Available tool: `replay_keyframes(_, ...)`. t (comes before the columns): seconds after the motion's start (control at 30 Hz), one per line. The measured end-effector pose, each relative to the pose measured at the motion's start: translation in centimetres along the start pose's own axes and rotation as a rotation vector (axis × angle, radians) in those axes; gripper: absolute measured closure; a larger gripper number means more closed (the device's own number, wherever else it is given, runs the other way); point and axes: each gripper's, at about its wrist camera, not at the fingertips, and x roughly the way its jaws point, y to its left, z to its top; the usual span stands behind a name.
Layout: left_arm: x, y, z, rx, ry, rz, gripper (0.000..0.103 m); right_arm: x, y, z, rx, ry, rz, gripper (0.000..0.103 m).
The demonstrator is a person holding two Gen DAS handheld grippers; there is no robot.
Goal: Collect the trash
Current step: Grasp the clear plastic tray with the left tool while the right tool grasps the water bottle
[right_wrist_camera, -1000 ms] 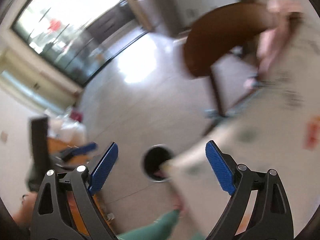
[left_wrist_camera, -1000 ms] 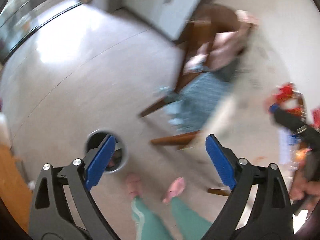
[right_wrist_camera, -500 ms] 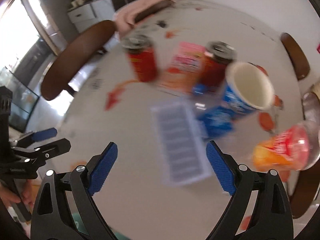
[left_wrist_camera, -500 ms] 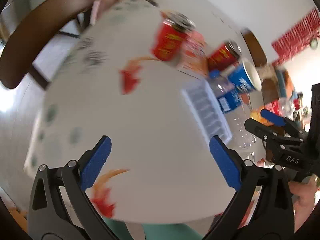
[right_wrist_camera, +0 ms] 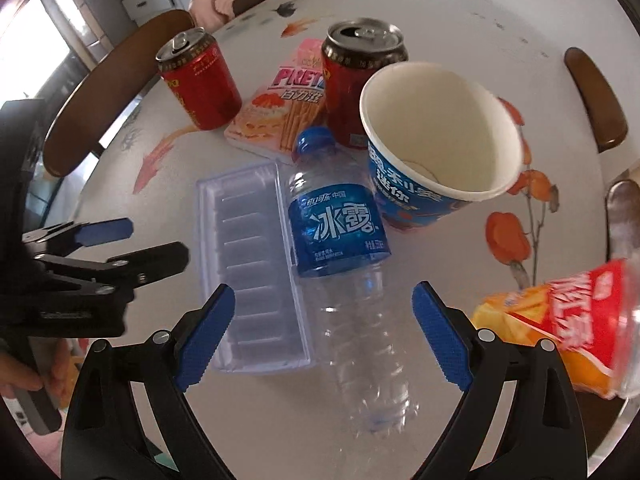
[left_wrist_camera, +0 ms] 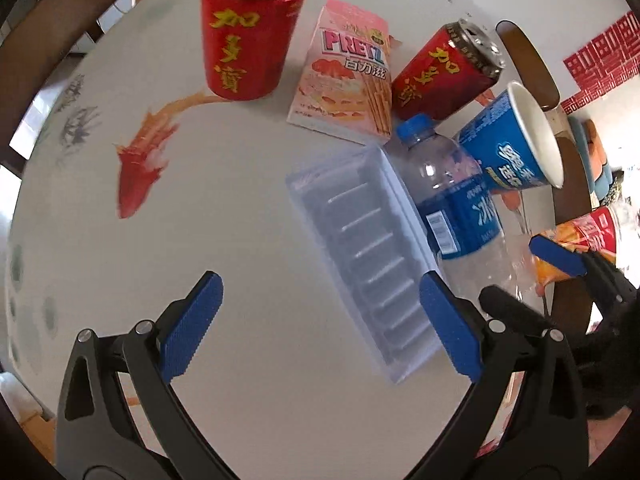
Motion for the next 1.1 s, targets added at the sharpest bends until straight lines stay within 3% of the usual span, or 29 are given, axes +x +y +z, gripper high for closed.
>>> replay_keyframes(0.13,1.8,-0.1,0.8,-0.019,0.027,0.015,0.023,1.1,-0.4,0.6,-0.013,0.016,0.019,0.015)
replay_keyframes(0.27,3.6,-0.1,1.0,-0.033,0.081,0.011,0.026,2.5,-1.2,1.2,-0.006,0.054,0.043,0.023)
replay_keyframes(0.37,3.9,-0.5,1.0,-0.013,0.075,0.019,0.032,2.9,-2.0,1.5,0.021,0.068,0.078,0.027)
replay_keyframes(0.43,3.9,-1.0,1.1,0.01,0.073,0.036,0.032,3.6,-2.5,1.5,0.04,0.091,0.101,0.036)
replay_keyframes(0.53,3.9,-1.5,1.4,0.023,0.073,0.066,0.034,4.7,-3.2,1.4,0.066,0.117,0.147,0.037)
replay_keyframes(0.57,3.8,-1.6,1.4,0.032,0.065,0.084,0.043,4.9,-3.1,1.4,0.064,0.12,0.155,0.037)
replay_keyframes(0.63,3.8,-2.0,1.6,0.053,0.059,0.075,0.049,5.1,-3.1,1.3,0.057,0.119,0.168,0.04)
replay_keyframes(0.7,3.7,-2.3,1.7,0.063,0.074,0.058,0.074,5.2,-3.2,1.3,0.063,0.12,0.182,0.041)
replay_keyframes(0.77,3.8,-2.4,1.9,0.064,0.072,0.063,0.079,5.0,-3.7,1.2,0.095,0.114,0.203,0.041)
replay_keyframes(0.83,3.7,-1.9,1.9,0.04,0.079,0.044,0.093,4.6,-4.2,1.2,0.107,0.106,0.216,0.042)
replay_keyframes(1.1,3.0,-0.1,2.3,-0.023,0.067,-0.026,0.099,2.9,-5.5,0.6,0.129,0.077,0.247,0.041)
